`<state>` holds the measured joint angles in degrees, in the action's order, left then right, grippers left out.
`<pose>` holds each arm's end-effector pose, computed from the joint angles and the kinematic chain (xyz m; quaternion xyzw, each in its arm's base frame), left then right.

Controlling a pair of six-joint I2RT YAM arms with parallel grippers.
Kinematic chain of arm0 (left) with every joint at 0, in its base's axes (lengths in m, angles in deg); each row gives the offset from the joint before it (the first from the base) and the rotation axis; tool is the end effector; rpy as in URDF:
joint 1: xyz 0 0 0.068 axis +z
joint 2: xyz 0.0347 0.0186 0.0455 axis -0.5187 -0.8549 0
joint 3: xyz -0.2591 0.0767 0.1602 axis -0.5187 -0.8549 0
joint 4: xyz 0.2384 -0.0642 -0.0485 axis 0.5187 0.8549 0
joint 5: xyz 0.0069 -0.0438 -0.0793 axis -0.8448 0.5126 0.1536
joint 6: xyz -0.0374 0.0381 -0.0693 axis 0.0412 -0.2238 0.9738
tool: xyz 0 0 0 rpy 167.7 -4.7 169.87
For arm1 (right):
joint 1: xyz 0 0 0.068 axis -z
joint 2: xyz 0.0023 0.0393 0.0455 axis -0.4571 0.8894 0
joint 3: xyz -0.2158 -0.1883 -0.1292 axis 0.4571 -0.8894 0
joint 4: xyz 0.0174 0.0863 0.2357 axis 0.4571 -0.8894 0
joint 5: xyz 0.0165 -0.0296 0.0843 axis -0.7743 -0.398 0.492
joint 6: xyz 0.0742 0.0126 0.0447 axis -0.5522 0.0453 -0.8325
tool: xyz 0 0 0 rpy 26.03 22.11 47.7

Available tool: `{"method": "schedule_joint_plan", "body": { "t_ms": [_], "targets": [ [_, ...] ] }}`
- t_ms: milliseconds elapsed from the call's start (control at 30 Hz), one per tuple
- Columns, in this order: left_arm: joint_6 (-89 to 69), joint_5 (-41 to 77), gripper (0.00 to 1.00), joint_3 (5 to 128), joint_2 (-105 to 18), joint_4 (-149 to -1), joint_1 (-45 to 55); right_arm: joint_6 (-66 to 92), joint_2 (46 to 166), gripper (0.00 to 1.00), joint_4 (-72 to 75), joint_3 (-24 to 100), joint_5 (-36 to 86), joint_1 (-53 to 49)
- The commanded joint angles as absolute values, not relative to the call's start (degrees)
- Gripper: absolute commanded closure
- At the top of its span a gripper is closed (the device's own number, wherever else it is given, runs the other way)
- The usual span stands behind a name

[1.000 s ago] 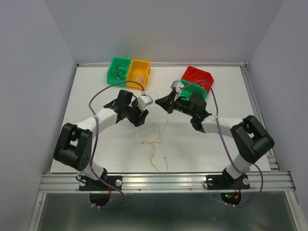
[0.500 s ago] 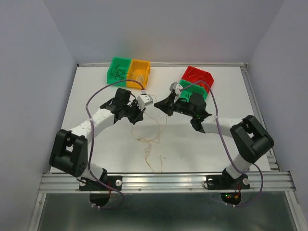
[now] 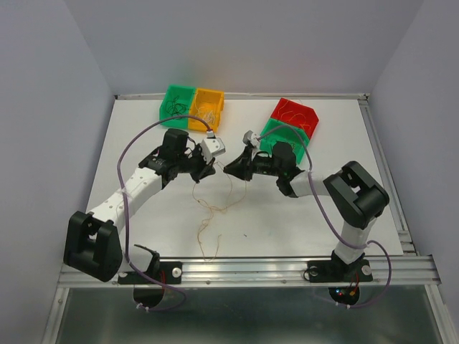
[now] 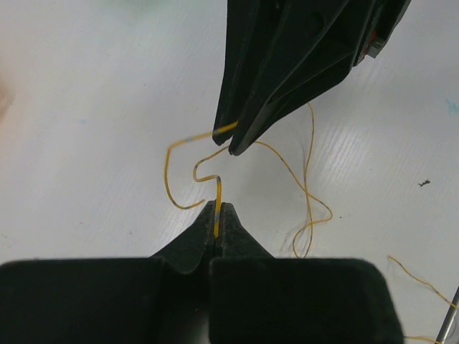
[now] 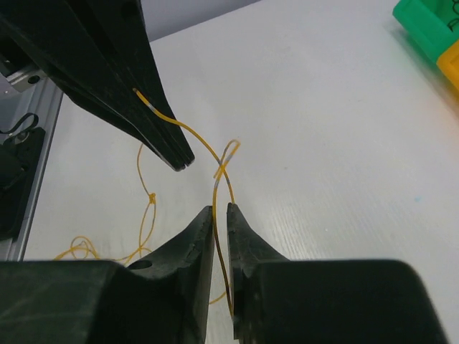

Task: Untangle the cables

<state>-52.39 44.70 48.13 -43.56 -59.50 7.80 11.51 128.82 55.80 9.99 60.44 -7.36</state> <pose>0.2523 -0.1578 0.3018 0.5105 0.6879 -0.2360 0.4588 0.3023 0.2730 0.2436 -0.4015 0.5955 0.4836 0.5003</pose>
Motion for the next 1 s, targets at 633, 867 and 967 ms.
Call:
{"method": "schedule_joint_plan", "body": {
  "t_ms": [633, 867, 967],
  "targets": [
    [-56.43, 52.32, 1.00, 48.73, -42.23, -57.18, 7.96, 7.17, 136.45, 0.39, 68.89, 16.45, 64.48, -8.83],
    [-55.74, 51.80, 1.00, 48.91, -41.62, -58.58, 7.96, 6.82, 137.69, 0.52, 68.80, 17.95, 66.59, -9.36],
    [-55.38, 51.19, 1.00, 48.65, -41.70, -58.94, 7.96, 7.17, 136.91, 0.36, 68.80, 16.98, 66.50, -9.45]
  ]
}}
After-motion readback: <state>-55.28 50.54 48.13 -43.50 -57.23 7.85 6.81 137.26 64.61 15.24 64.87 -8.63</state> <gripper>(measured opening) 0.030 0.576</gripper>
